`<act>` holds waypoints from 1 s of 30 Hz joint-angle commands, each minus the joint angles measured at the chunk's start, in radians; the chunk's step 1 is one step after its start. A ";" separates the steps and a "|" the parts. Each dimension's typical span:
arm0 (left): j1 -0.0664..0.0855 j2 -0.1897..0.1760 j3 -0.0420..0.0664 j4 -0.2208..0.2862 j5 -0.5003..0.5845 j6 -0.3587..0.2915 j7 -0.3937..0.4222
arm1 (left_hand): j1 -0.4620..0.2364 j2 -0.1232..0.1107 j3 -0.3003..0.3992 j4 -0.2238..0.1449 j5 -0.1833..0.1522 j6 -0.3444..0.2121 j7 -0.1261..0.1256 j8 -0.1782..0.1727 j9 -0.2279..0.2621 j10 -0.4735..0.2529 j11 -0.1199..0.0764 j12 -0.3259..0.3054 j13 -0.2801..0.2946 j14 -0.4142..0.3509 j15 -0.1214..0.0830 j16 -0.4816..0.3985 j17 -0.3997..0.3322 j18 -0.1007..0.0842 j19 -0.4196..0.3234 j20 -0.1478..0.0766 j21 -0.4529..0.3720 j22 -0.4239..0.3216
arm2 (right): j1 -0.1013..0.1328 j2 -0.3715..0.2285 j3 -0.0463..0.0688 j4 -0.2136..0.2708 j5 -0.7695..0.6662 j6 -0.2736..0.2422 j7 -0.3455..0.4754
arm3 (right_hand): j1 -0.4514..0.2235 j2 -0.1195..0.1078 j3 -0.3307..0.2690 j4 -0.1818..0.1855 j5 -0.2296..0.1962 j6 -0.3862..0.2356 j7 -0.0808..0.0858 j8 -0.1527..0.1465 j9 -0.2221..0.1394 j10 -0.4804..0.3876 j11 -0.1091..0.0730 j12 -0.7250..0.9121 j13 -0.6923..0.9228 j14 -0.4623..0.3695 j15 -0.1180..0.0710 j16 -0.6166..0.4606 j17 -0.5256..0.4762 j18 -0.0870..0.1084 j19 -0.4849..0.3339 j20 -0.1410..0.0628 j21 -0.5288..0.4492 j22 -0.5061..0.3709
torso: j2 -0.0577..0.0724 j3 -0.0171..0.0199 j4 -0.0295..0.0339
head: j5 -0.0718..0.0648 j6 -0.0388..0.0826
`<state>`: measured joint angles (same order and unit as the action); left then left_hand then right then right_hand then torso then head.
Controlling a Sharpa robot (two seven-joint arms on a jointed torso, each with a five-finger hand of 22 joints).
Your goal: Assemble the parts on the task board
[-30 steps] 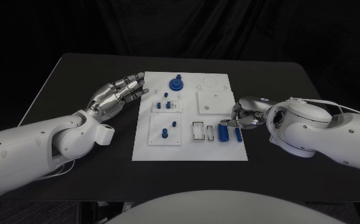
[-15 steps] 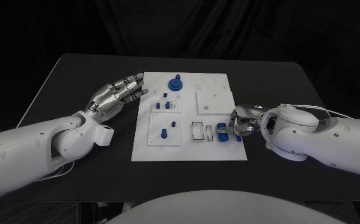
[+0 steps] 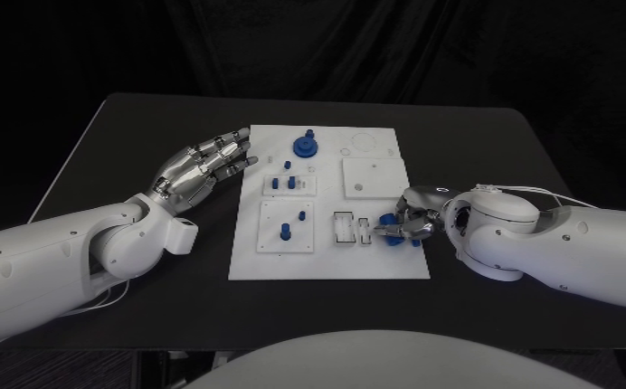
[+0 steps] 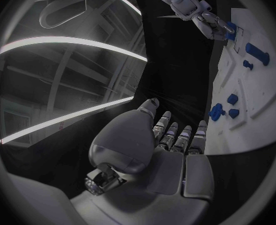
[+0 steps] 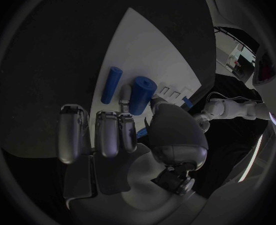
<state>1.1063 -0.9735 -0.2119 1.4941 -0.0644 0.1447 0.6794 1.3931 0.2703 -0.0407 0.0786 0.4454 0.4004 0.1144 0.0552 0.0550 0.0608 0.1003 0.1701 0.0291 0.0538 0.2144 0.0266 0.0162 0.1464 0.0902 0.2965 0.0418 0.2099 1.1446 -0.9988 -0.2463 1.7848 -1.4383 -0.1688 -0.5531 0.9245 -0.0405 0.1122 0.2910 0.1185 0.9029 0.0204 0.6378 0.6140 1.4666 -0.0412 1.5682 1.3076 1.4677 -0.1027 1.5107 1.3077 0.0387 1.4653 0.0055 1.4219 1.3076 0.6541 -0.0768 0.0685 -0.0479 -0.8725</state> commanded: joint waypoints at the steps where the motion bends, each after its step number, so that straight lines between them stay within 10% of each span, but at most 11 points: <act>1: -0.002 0.002 0.001 0.002 0.005 0.014 0.044 | -0.008 -0.001 0.007 0.000 0.006 0.003 0.003 0.006 0.001 0.004 0.005 0.006 0.002 -0.002 0.006 0.006 0.000 -0.008 0.006 -0.003 0.003 -0.001 | -0.008 0.006 -0.003 -0.006 -0.016 0.004 -0.005 | 0.007 -0.001 0.007 -0.005 0.024 -0.001 0.004 -0.009 0.002 0.104 -0.004 0.003 0.263 0.081 -0.003 -0.005 0.150 -0.002 0.060 -0.003 -0.005 0.215 | 0.000 0.0003 0.0008 | -0.001 0.000; 5: -0.003 0.002 0.001 0.002 0.005 0.014 0.043 | -0.008 -0.001 0.007 0.000 0.006 0.003 0.003 0.006 0.001 0.004 0.005 0.006 0.002 -0.002 0.006 0.006 0.000 -0.008 0.006 -0.003 0.003 -0.001 | -0.008 0.010 -0.003 -0.008 -0.011 -0.011 0.017 | 0.086 -0.008 0.039 -0.043 0.194 -0.003 0.004 -0.024 0.012 0.104 -0.005 0.003 0.263 0.080 -0.004 -0.010 0.142 -0.001 0.057 -0.003 -0.006 0.214 | 0.000 0.0000 0.0003 | 0.000 0.000; 6: -0.003 0.002 0.001 0.002 0.005 0.014 0.043 | -0.008 -0.001 0.007 0.000 0.006 0.003 0.003 0.006 0.001 0.004 0.005 0.006 0.002 -0.002 0.006 0.006 0.000 -0.008 0.006 -0.003 0.003 -0.001 | -0.009 0.011 -0.003 -0.007 -0.008 -0.020 0.025 | 0.140 -0.012 0.072 -0.075 0.333 -0.006 0.000 -0.031 0.016 0.104 -0.008 0.003 0.263 0.079 -0.007 -0.011 0.140 -0.001 0.057 -0.005 -0.006 0.214 | 0.000 0.0002 0.0002 | 0.000 0.000; 9: -0.003 0.001 0.001 0.002 0.005 0.015 0.041 | -0.008 0.000 0.009 0.000 0.006 0.003 0.004 0.005 0.001 0.005 0.007 0.007 0.002 -0.002 0.006 0.006 0.000 -0.009 0.006 -0.003 0.003 -0.002 | -0.009 0.011 -0.003 -0.004 0.007 -0.070 0.058 | 0.182 -0.023 0.121 -0.104 0.487 -0.001 -0.003 -0.040 0.026 0.104 -0.011 0.003 0.263 0.080 -0.010 -0.010 0.142 -0.001 0.057 -0.008 -0.002 0.214 | 0.000 0.0002 -0.0003 | 0.002 0.000; 10: -0.004 0.001 0.001 0.002 0.005 0.016 0.041 | -0.008 0.000 0.009 0.000 0.006 0.003 0.004 0.005 0.001 0.005 0.007 0.007 0.002 -0.002 0.006 0.006 0.000 -0.009 0.006 -0.003 0.003 -0.002 | -0.009 0.010 -0.003 -0.002 0.016 -0.091 0.070 | 0.201 -0.032 0.155 -0.120 0.607 0.007 -0.005 -0.036 0.036 0.104 -0.015 0.003 0.263 0.081 -0.012 -0.008 0.145 -0.003 0.058 -0.011 0.003 0.216 | 0.000 0.0001 0.0002 | 0.002 0.000; 14: -0.004 0.001 0.001 0.002 0.005 0.017 0.040 | -0.008 0.000 0.009 0.000 0.006 0.003 0.004 0.005 0.001 0.005 0.007 0.007 0.002 -0.002 0.006 0.006 0.000 -0.009 0.006 -0.003 0.003 -0.002 | -0.009 0.004 -0.002 0.010 0.057 -0.160 0.107 | 0.192 -0.045 0.204 -0.127 0.704 0.020 -0.012 -0.022 0.065 0.104 -0.020 0.003 0.263 0.081 -0.016 -0.008 0.144 -0.004 0.060 -0.014 0.010 0.217 | 0.000 0.0001 0.0006 | 0.004 0.000; 25: -0.006 0.003 0.001 0.002 0.005 0.015 0.039 | -0.009 0.000 0.010 0.000 0.007 0.004 0.005 0.006 0.001 0.005 0.008 0.007 0.002 -0.002 0.007 0.006 0.000 -0.009 0.006 -0.003 0.003 -0.002 | 0.001 -0.018 0.001 0.067 0.276 -0.263 0.171 | 0.156 -0.051 0.227 -0.114 0.715 0.014 -0.011 -0.023 0.085 0.104 -0.019 0.003 0.263 0.080 -0.017 -0.011 0.135 -0.003 0.058 -0.015 0.006 0.216 | -0.001 0.0007 -0.0011 | 0.007 0.000; 30: -0.006 0.006 0.001 0.000 0.005 0.015 0.037 | -0.009 0.001 0.011 0.000 0.007 0.004 0.005 0.006 0.001 0.005 0.008 0.008 0.002 -0.002 0.007 0.006 0.000 -0.009 0.006 -0.003 0.003 -0.002 | 0.008 0.001 0.001 0.067 0.363 -0.241 0.174 | 0.119 -0.046 0.232 -0.098 0.632 0.009 -0.008 -0.032 0.099 0.104 -0.017 0.003 0.263 0.079 -0.015 -0.015 0.128 -0.001 0.056 -0.013 0.002 0.214 | -0.001 0.0005 0.0021 | 0.003 0.000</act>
<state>1.1020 -0.9698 -0.2119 1.4936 -0.0636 0.1473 0.6794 1.3931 0.2703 -0.0351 0.0785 0.4493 0.4003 0.1145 0.0551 0.0549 0.0643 0.1037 0.1740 0.0299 0.0538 0.2144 0.0267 0.0162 0.1465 0.0902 0.2965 0.0418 0.2085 1.1513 -0.9997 -0.2449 1.8497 -1.1790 -0.3839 -0.4077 1.0570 -0.0840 0.2365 0.2967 0.7562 0.9065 0.0243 0.6099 0.7108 1.4662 -0.0559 1.5681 1.3074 1.4669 -0.1111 1.4987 1.3075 0.0390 1.4651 -0.0018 1.4290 1.3074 0.6536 -0.0763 0.0686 -0.0434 -0.8725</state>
